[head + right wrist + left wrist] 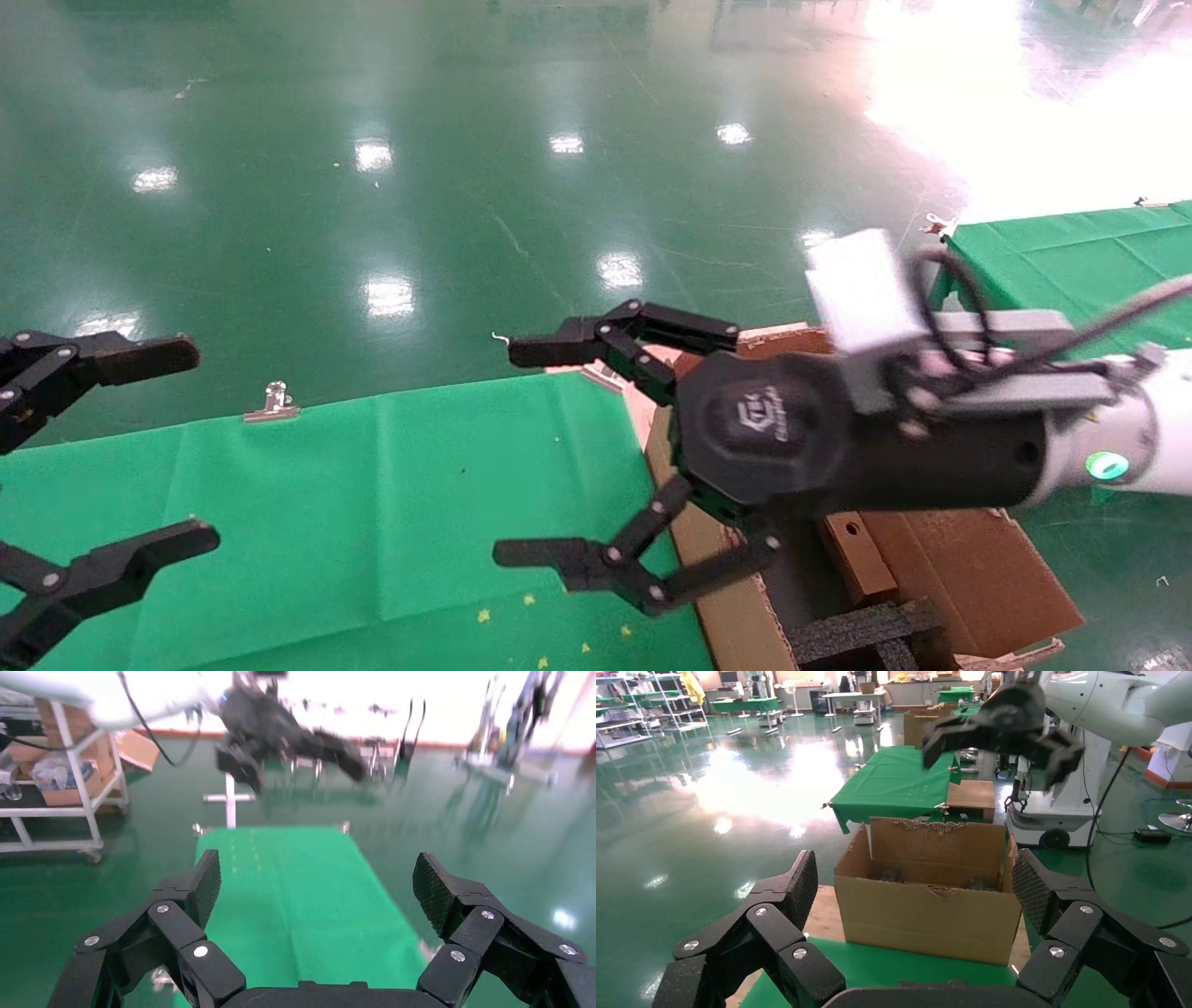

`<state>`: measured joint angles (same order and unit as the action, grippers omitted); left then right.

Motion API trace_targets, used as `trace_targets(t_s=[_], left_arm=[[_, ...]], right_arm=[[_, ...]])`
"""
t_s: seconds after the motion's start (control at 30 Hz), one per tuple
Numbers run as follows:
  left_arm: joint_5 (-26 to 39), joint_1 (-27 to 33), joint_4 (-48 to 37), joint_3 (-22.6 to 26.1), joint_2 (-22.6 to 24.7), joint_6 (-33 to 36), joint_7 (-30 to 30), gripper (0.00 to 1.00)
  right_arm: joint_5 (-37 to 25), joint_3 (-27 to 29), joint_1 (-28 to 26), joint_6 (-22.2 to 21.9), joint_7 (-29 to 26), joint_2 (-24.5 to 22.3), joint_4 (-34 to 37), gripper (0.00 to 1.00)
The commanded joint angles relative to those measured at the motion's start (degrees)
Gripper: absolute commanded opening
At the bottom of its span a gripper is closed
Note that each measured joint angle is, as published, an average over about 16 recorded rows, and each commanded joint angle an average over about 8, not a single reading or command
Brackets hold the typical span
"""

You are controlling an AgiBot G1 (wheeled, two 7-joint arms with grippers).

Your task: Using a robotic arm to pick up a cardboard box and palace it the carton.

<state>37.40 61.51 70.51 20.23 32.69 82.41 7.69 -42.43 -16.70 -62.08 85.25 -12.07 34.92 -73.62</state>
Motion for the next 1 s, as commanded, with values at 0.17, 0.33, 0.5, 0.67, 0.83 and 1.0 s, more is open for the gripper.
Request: trace_targets(t_s=[0.17,0.33,0.5,0.67,0.83,1.0], left_arm=[[0.0,0.0,0.0,0.0,0.0,0.0,0.0,1.00],[0.0,0.0,0.0,0.0,0.0,0.0,0.0,1.00],[0.0,0.0,0.0,0.0,0.0,0.0,0.0,1.00],[0.0,0.0,0.0,0.0,0.0,0.0,0.0,1.00],[0.0,0.0,0.0,0.0,0.0,0.0,0.0,1.00],[0.0,0.0,0.0,0.0,0.0,0.0,0.0,1.00]], right_arm=[[2.5,2.8,2.1,1.7,3.2,0.4,0.2,1.00],[2.0,2.2,1.7,1.4,2.6,0.4,0.2,1.00],[1.5,1.7,1.3,1.1,2.1,0.3,0.2,1.00],[1.2,1.3,1.0,0.8,1.8,0.2,0.1,1.00],[0.9,1.1,0.9,0.7,1.6,0.2,0.1,1.00],[0.9,1.0,0.8,0.6,1.5,0.2,0.1,1.00]])
